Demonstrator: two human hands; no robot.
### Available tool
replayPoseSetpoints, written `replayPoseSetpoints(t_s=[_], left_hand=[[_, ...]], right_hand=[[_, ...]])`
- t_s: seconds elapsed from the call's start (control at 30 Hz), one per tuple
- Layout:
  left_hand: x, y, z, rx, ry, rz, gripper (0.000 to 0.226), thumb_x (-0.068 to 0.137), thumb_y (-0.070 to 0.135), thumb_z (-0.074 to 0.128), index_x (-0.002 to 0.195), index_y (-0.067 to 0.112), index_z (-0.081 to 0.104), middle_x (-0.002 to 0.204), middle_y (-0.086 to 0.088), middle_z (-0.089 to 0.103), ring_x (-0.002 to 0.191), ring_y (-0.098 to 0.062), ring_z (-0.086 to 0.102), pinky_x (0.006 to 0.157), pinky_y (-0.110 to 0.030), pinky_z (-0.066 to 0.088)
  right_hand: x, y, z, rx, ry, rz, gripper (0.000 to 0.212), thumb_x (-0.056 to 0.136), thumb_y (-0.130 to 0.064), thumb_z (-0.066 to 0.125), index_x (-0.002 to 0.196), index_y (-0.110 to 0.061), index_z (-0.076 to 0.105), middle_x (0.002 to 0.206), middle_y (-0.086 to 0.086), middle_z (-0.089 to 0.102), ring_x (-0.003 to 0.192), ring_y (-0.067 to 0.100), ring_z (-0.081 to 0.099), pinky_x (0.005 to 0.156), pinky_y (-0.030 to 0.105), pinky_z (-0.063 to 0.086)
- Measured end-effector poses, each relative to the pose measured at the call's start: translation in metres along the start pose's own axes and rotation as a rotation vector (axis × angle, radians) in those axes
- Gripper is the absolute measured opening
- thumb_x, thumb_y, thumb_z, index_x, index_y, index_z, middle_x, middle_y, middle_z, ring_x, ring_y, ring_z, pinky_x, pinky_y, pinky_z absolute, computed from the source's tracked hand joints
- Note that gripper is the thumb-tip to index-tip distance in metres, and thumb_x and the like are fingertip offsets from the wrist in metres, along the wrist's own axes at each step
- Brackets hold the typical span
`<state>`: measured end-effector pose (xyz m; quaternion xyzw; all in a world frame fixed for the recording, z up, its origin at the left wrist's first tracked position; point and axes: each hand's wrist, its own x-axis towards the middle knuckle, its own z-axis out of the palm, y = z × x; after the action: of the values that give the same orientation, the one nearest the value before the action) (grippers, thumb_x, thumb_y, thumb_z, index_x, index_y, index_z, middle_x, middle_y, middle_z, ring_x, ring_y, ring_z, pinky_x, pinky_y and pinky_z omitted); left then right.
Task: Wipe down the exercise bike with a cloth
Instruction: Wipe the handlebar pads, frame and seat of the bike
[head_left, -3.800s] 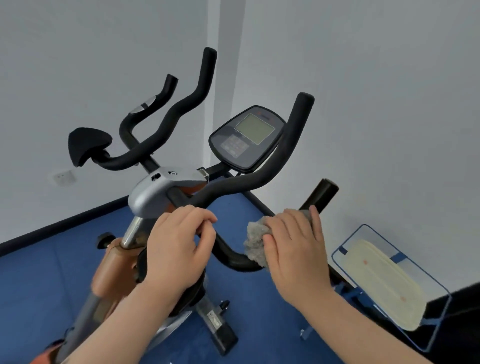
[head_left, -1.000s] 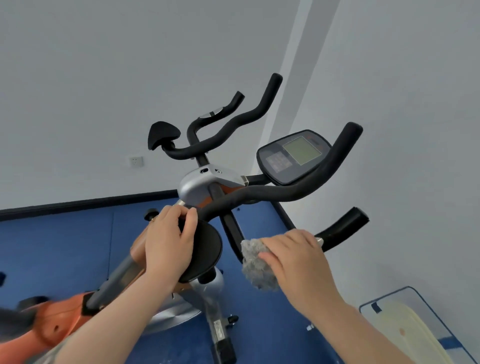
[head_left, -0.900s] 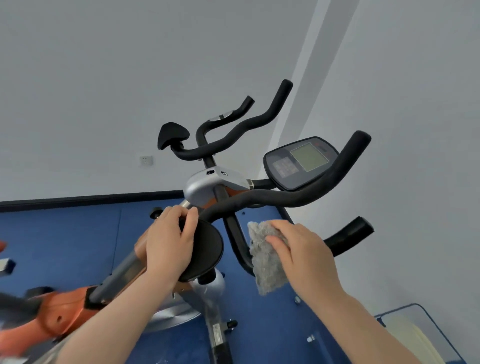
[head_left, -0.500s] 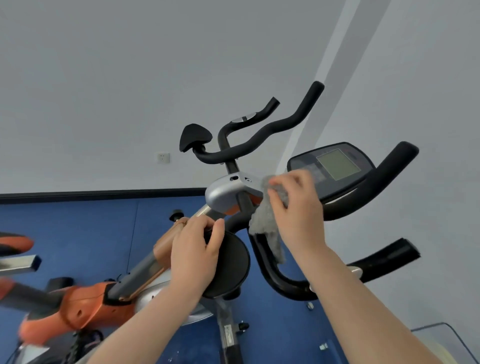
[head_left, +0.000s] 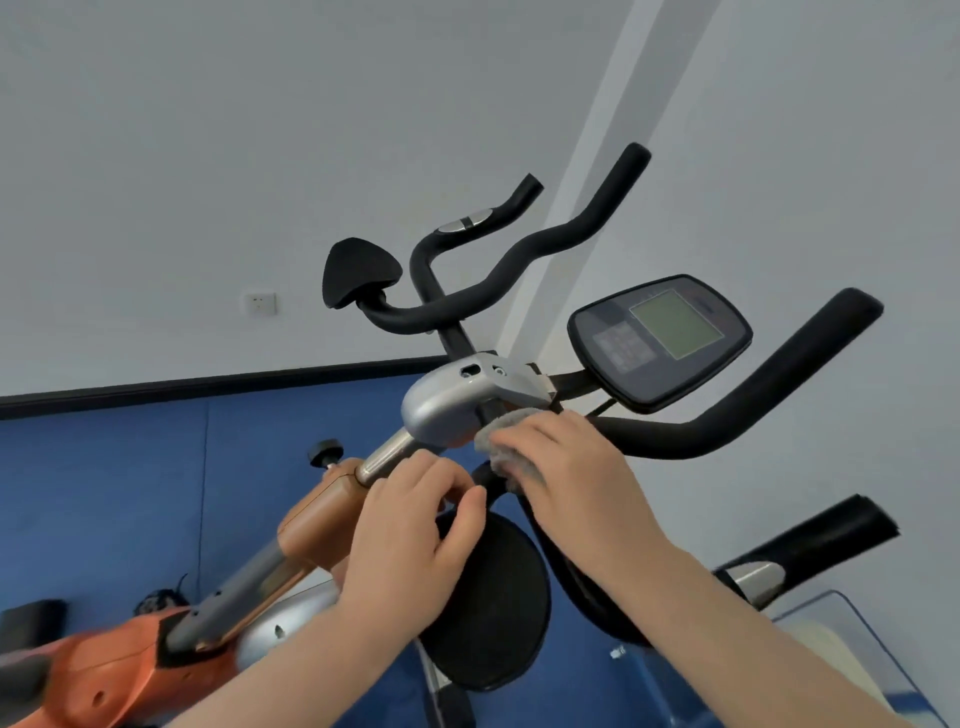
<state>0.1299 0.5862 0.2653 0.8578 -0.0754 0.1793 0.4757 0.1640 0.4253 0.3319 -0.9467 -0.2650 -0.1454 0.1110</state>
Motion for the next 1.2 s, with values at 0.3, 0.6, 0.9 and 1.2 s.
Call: replayPoseSetpoints(t_s=[0.3, 0.6, 0.9, 1.2], left_hand=[[0.001, -0.010, 0.005, -0.211, -0.066, -0.012, 0.019, 0.088, 0.048, 0.045, 0.072, 0.038, 0.050, 0.084, 0.012, 0.052, 0.084, -0.012, 0.054, 0.069, -0.026, 0.043], [-0.006, -0.015, 0.010, -0.324, 0.049, -0.086, 0.017, 0.084, 0.047, 0.054, 0.072, 0.037, 0.046, 0.076, 0.006, 0.050, 0.074, -0.014, 0.051, 0.065, -0.019, 0.038], [-0.008, -0.013, 0.012, -0.274, 0.089, -0.116, 0.020, 0.084, 0.049, 0.053, 0.072, 0.036, 0.046, 0.074, 0.006, 0.051, 0.071, -0.014, 0.051, 0.062, -0.017, 0.038], [-0.007, -0.003, 0.008, -0.147, 0.158, -0.058, 0.020, 0.085, 0.044, 0.053, 0.070, 0.033, 0.046, 0.072, 0.009, 0.050, 0.070, -0.012, 0.050, 0.062, -0.024, 0.038]], right_hand=[[-0.018, -0.002, 0.004, 0.073, 0.142, 0.293, 0.037, 0.092, -0.049, 0.051, 0.120, -0.030, 0.065, 0.127, -0.008, 0.047, 0.110, 0.011, 0.046, 0.073, 0.024, 0.049], [-0.011, 0.000, -0.003, 0.231, 0.141, 0.306, 0.024, 0.087, -0.014, 0.069, 0.108, -0.026, 0.069, 0.106, -0.014, 0.052, 0.099, 0.003, 0.053, 0.084, 0.015, 0.045], [-0.005, 0.000, -0.002, 0.215, 0.070, 0.272, 0.028, 0.086, -0.018, 0.071, 0.114, -0.019, 0.070, 0.111, -0.010, 0.055, 0.104, 0.005, 0.050, 0.093, 0.007, 0.036], [-0.005, -0.005, 0.004, 0.205, 0.018, 0.083, 0.026, 0.082, -0.009, 0.073, 0.105, -0.021, 0.072, 0.108, -0.011, 0.052, 0.104, 0.011, 0.050, 0.085, 0.017, 0.044]])
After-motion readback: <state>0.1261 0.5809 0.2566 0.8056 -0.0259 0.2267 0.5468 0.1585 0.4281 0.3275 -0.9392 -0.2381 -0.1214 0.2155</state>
